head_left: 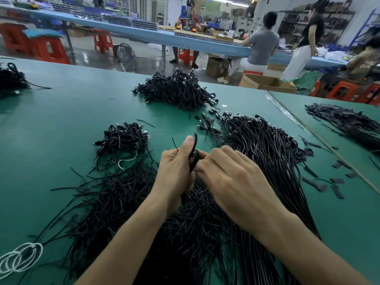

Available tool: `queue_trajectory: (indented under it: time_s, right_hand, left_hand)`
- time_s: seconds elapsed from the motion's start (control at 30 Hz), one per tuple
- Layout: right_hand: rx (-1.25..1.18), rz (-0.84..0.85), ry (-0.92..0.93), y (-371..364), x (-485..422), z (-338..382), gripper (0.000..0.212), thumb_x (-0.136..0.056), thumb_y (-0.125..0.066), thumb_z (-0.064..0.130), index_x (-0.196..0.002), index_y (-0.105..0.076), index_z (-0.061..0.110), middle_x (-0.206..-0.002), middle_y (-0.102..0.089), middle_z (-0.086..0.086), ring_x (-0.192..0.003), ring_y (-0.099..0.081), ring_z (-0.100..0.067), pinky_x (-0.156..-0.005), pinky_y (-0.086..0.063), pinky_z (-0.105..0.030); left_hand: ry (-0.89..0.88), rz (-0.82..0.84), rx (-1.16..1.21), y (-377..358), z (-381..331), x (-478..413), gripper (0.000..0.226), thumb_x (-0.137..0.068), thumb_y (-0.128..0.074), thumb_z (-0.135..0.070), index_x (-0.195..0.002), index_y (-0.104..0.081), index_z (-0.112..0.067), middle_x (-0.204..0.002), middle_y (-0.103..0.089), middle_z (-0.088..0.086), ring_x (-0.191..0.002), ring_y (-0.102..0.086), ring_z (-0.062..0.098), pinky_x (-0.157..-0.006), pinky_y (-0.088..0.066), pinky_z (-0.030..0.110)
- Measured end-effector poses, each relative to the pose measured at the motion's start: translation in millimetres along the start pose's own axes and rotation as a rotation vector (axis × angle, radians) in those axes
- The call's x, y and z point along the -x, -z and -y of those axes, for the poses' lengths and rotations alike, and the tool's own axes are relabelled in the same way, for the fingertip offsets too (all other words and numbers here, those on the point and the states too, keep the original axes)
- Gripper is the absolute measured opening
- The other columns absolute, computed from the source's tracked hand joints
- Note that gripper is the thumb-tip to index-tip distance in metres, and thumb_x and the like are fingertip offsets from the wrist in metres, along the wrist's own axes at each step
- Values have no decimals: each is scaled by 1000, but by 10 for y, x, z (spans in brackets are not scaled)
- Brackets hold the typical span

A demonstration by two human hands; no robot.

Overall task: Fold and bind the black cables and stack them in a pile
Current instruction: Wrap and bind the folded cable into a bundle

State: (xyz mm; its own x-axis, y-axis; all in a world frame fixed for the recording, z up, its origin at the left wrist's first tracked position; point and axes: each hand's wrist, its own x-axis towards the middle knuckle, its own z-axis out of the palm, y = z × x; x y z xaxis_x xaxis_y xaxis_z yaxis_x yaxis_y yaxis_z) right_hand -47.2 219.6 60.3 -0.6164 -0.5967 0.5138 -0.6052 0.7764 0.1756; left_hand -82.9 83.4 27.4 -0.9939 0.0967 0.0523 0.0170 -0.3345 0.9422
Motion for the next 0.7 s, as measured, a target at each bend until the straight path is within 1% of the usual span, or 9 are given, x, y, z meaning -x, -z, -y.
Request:
queue_trajectory:
  time_s: [0.1,0.17,0.23,0.3,0.4,0.43,0.5,0.6,0.7]
  right_hand:
    - [69,-47,69,-19,-18,15,6,-90,-67,6,-87,-65,11,-86,-58,-3,-78,-53,-23,-69,-45,-35]
    - [96,-65,129,-1,-36,28,11,-92,-61,5,-85,-64,11,-85,-59,-4,-78,-53,-24,-68,-43,-36]
    - [119,-54,219,38,-57,14,15,-94,-55,5,-85,-65,12,-88,-61,-4,-84,-57,-25,-71,-44,-37]
    - [111,-9,302,80,-75,-33,15,-93,-54,6,-86,-65,13,-93,-63,-4,-91,-59,-25,-76,-46,-38]
    - [64,68,328,126,-72,-92,13,-93,-55,6,-89,-65,13,-95,-64,-4,-93,-62,-24,-80,-49,-39]
    - [46,97,309,136,-66,-97,12,-92,-56,7,-91,-65,13,-95,-63,-3,-92,-62,-23,-80,-50,-38]
    - [0,164,237,145,-53,-98,8,-91,-59,9,-94,-63,15,-95,-61,-2,-88,-59,-21,-78,-49,-36]
    - [-126,243,53,148,-48,-120,3,-95,-59,16,-96,-58,19,-92,-54,5,-84,-50,-14,-80,-47,-33]
    - [-346,265,-144,117,-49,-166,9,-100,-53,21,-91,-55,20,-89,-55,6,-82,-52,-15,-81,-46,-35]
  left_hand:
    - [-7,-10,-37,-1,24,5,67,-104,-42,-46,-44,-47,-18,-42,-28,-7,-35,-19,9,-39,-19,17]
    - [23,18,-72,24,49,8,60,-103,-44,-47,-51,-36,-18,-47,-22,-3,-41,-15,12,-42,-17,20]
    - [89,124,-111,58,79,11,54,-105,-44,-43,-59,-42,-14,-52,-21,1,-44,-14,13,-41,-16,20]
    - [164,226,-150,87,99,19,45,-105,-45,-27,-62,-48,-14,-52,-22,0,-42,-15,11,-40,-18,17]
    - [260,311,-204,87,89,43,24,-101,-43,-14,-79,-52,-9,-51,-27,-2,-41,-18,9,-40,-18,15]
    - [289,328,-216,81,84,45,22,-100,-42,-13,-81,-53,-9,-49,-30,-4,-40,-20,8,-41,-18,16]
    - [337,335,-224,56,69,43,33,-98,-40,-11,-67,-52,-12,-45,-37,-5,-38,-22,8,-42,-16,16]
    - [390,337,-177,30,35,33,58,-103,-38,-30,-47,-49,-22,-42,-39,-7,-35,-21,7,-39,-18,14]
    - [448,433,-100,65,-8,14,67,-98,-34,-66,-49,-52,-25,-43,-41,-10,-35,-23,4,-35,-20,15]
